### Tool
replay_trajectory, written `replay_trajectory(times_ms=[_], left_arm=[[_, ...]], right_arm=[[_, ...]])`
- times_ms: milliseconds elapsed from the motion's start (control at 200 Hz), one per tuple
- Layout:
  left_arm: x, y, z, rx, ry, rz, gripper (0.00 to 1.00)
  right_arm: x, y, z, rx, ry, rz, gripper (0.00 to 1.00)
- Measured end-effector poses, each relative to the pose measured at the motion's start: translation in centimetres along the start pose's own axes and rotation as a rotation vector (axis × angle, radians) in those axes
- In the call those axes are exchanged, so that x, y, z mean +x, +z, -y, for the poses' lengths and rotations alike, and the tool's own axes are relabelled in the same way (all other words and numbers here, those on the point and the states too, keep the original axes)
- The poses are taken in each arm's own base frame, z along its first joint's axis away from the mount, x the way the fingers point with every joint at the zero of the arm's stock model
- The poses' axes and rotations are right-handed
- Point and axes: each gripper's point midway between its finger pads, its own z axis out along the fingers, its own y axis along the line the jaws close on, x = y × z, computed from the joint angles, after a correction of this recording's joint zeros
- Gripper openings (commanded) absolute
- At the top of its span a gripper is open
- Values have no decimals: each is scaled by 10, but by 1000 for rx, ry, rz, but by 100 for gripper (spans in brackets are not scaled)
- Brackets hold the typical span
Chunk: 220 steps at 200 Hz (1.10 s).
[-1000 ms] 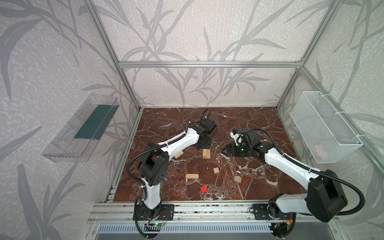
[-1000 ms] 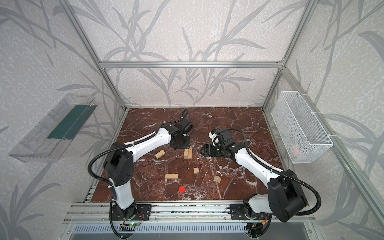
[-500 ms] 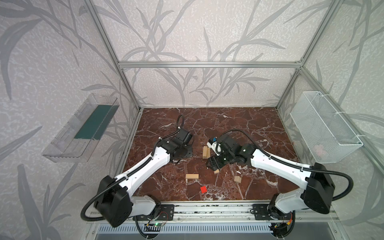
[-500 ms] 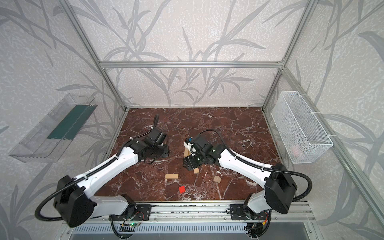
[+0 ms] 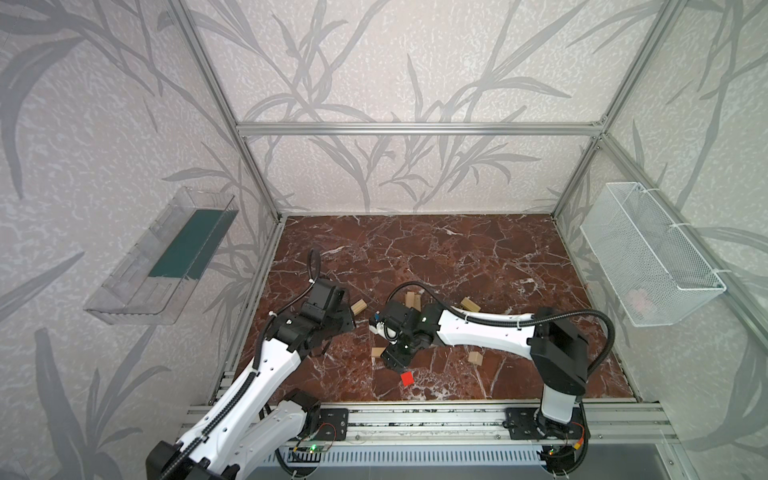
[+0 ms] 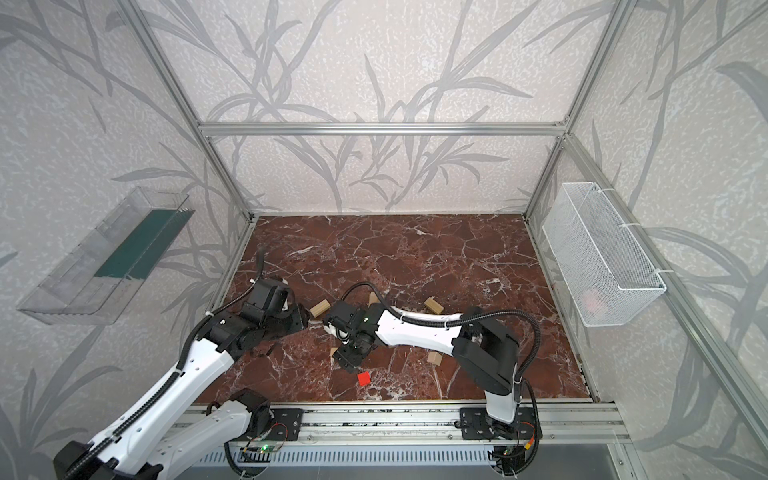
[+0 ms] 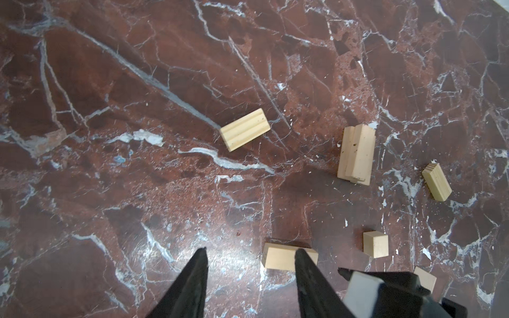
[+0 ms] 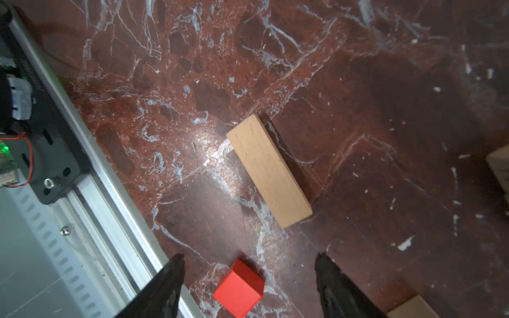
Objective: Build the wood block tower
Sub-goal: 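Grasp the block marked 72 with the right gripper and lift it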
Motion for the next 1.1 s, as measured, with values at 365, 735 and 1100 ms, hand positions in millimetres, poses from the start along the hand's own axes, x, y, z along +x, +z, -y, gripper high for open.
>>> replay_trajectory(times_ms=[365,735,1100], left_arm=[[2,-4,-20,-51,-79,30,51],[-3,-9,-30,-85,-124,68,51],[-4,-9,-33,-95,-138,71,51]], right_arm=[[-14,28,10,52,-95,-53,68],[-21,45,17,90,-165,-94,55],[-25,49,19,99,-167,-107,40]])
